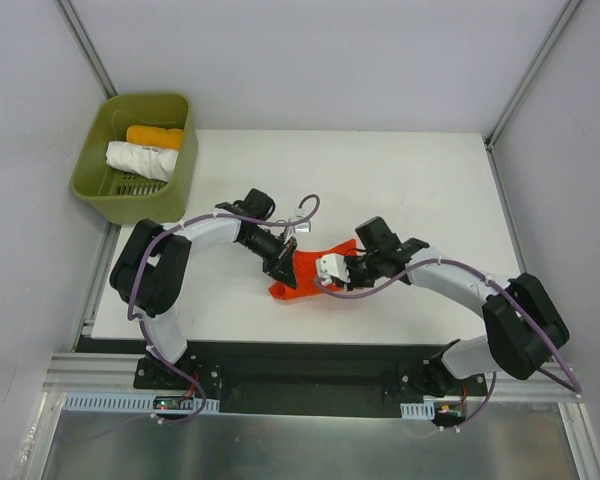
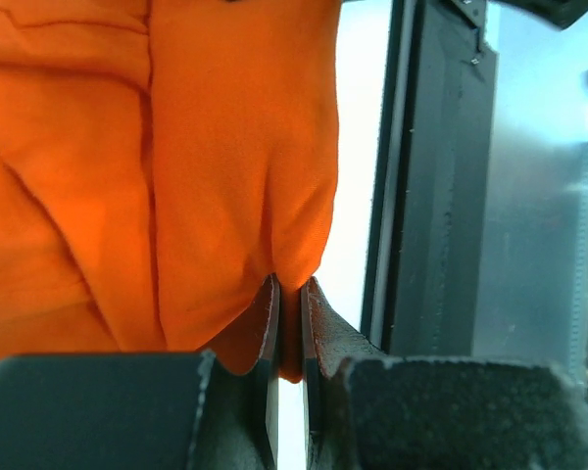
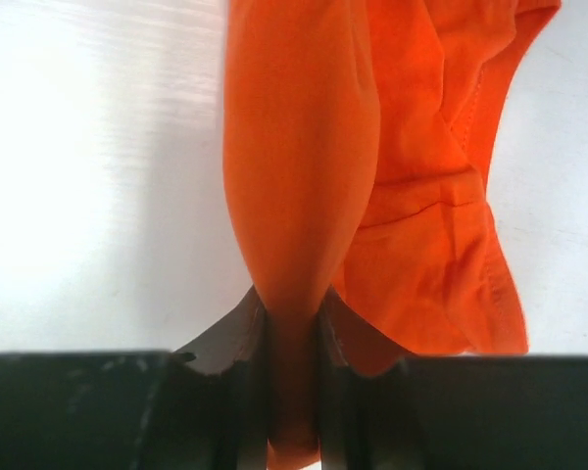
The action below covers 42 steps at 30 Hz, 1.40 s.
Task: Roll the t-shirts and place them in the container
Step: Roll the T-shirt to the center of the board.
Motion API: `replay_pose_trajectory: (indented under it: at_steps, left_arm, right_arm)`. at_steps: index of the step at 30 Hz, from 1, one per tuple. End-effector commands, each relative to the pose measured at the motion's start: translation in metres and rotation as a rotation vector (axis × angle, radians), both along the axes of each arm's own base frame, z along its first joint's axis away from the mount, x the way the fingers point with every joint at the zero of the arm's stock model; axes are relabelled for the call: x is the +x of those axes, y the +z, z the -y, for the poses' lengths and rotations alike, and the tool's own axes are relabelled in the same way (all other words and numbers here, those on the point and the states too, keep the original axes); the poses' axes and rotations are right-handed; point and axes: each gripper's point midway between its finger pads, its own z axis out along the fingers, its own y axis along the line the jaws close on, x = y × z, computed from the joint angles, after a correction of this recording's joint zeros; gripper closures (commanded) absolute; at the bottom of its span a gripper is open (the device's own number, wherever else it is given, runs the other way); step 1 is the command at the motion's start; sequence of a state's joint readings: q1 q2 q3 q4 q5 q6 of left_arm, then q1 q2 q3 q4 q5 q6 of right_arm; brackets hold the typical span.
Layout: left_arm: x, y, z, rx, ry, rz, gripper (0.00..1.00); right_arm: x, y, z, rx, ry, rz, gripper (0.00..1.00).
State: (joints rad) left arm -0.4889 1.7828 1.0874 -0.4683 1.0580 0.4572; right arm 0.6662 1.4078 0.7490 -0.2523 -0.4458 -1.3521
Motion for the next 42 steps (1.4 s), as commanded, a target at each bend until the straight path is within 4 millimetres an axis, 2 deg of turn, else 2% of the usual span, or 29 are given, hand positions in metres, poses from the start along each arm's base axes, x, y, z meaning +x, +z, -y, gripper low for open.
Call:
replay_pose_trajectory:
  at_steps: [1,2,7,11,13,14,15,17,19,20,22,24,27,30,32,33,35,36,37,38,39,41,42]
  left_arm:
    - [-0.013,0.015,-0.002,-0.030,0.034,-0.121,1.00]
    - [-0.016,0.018,-0.003,-0.035,0.040,-0.141,1.00]
    - [-0.023,0.017,-0.007,0.002,0.079,-0.215,1.00]
    - [-0.014,0.004,-0.010,0.074,0.112,-0.196,1.00]
    - [-0.006,-0.005,-0.012,0.107,0.135,-0.193,1.00]
    - [-0.001,-0.004,-0.012,0.107,0.141,-0.188,1.00]
    - [0.003,-0.006,-0.012,0.111,0.145,-0.184,1.00]
    - [0.014,-0.013,-0.013,0.143,0.166,-0.163,1.00]
    - [0.025,-0.021,-0.015,0.173,0.193,-0.154,0.95]
    - [0.033,-0.020,-0.015,0.181,0.209,-0.138,0.93]
    - [0.045,-0.025,-0.016,0.199,0.234,-0.121,0.85]
    - [0.062,-0.026,-0.019,0.223,0.272,-0.092,0.83]
    - [0.083,-0.020,-0.025,0.241,0.323,-0.042,0.76]
    - [0.096,0.002,-0.033,0.236,0.368,0.042,0.73]
    - [0.095,0.009,-0.041,0.237,0.383,0.078,0.71]
    - [0.093,0.023,-0.043,0.223,0.384,0.130,0.71]
    - [0.081,0.025,-0.050,0.222,0.351,0.197,0.68]
    - [0.076,0.038,-0.051,0.218,0.343,0.274,0.67]
    - [0.067,0.035,-0.053,0.225,0.304,0.323,0.65]
    - [0.063,0.039,-0.053,0.220,0.285,0.374,0.60]
    - [0.051,0.053,-0.046,0.197,0.244,0.457,0.60]
    - [0.038,0.052,-0.044,0.217,0.175,0.575,0.59]
    - [0.020,0.058,-0.032,0.190,0.110,0.646,0.57]
  right_arm:
    - [-0.036,0.024,0.009,-0.045,0.122,-0.225,0.89]
    - [-0.057,0.025,0.023,-0.104,0.131,-0.331,0.90]
    - [-0.091,0.029,0.047,-0.203,0.204,-0.518,0.91]
    - [-0.100,0.022,0.053,-0.248,0.195,-0.603,0.91]
    - [-0.103,0.017,0.051,-0.258,0.151,-0.712,0.93]
    - [-0.094,0.020,0.048,-0.234,0.104,-0.742,0.93]
    - [-0.093,0.021,0.044,-0.217,0.081,-0.789,0.94]
    - [-0.085,0.015,0.043,-0.215,0.032,-0.848,0.94]
    - [-0.075,0.016,0.040,-0.205,-0.003,-0.872,0.94]
    - [-0.072,0.010,0.042,-0.214,-0.026,-0.909,0.94]
    - [-0.064,0.010,0.041,-0.224,-0.061,-0.948,0.94]
    - [-0.056,0.003,0.043,-0.248,-0.109,-1.005,0.95]
    - [-0.056,-0.001,0.046,-0.285,-0.134,-1.071,0.95]
    - [-0.051,-0.005,0.046,-0.316,-0.172,-1.093,0.95]
    - [-0.048,-0.006,0.046,-0.344,-0.201,-1.119,0.95]
    - [-0.047,-0.009,0.046,-0.354,-0.214,-1.129,0.95]
    - [-0.043,-0.011,0.045,-0.364,-0.245,-1.133,0.95]
    - [-0.042,-0.014,0.045,-0.378,-0.260,-1.142,0.95]
    - [-0.040,-0.016,0.045,-0.386,-0.277,-1.148,0.95]
    - [-0.036,-0.016,0.044,-0.391,-0.305,-1.154,0.95]
    - [-0.034,-0.017,0.044,-0.391,-0.321,-1.158,0.95]
    - [-0.030,-0.019,0.044,-0.401,-0.365,-1.180,0.95]
    - [-0.028,-0.019,0.043,-0.401,-0.380,-1.184,0.95]
